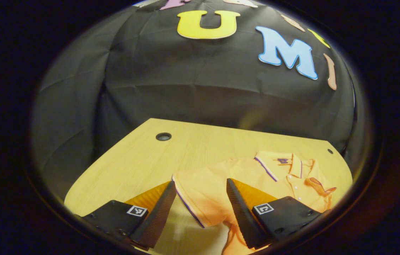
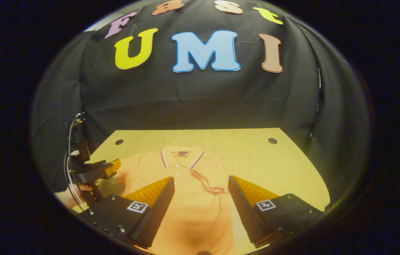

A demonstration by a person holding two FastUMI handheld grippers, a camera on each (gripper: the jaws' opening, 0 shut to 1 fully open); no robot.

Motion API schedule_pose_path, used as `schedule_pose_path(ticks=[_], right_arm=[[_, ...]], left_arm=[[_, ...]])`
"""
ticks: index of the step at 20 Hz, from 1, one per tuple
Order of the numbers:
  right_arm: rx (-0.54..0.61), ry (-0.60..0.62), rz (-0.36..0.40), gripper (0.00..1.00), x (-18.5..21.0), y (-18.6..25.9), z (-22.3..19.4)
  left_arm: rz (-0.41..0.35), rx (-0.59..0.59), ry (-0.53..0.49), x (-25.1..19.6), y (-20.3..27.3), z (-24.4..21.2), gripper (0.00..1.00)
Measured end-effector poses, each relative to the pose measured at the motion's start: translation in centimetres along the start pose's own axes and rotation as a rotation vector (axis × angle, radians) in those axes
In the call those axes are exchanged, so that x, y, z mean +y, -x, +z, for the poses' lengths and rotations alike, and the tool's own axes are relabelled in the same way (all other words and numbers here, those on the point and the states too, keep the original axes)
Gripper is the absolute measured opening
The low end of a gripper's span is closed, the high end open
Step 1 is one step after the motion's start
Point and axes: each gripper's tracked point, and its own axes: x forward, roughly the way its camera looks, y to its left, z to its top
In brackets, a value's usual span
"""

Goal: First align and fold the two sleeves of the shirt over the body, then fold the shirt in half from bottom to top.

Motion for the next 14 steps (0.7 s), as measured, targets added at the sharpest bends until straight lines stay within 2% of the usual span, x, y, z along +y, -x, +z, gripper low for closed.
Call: schedule_pose_path(ticks=[8,14], right_arm=[[0.033,-0.009,-0.02,0.95,-1.6,2.3,-1.3],[0.045,-0.025,-0.003,0.95,-1.6,2.8,-1.9]], left_arm=[[0.089,0.086,0.065,2.2,-4.5,-2.2,0.93],[0.098,0.126,0.013,1.7,-5.4,-2.8,0.94]])
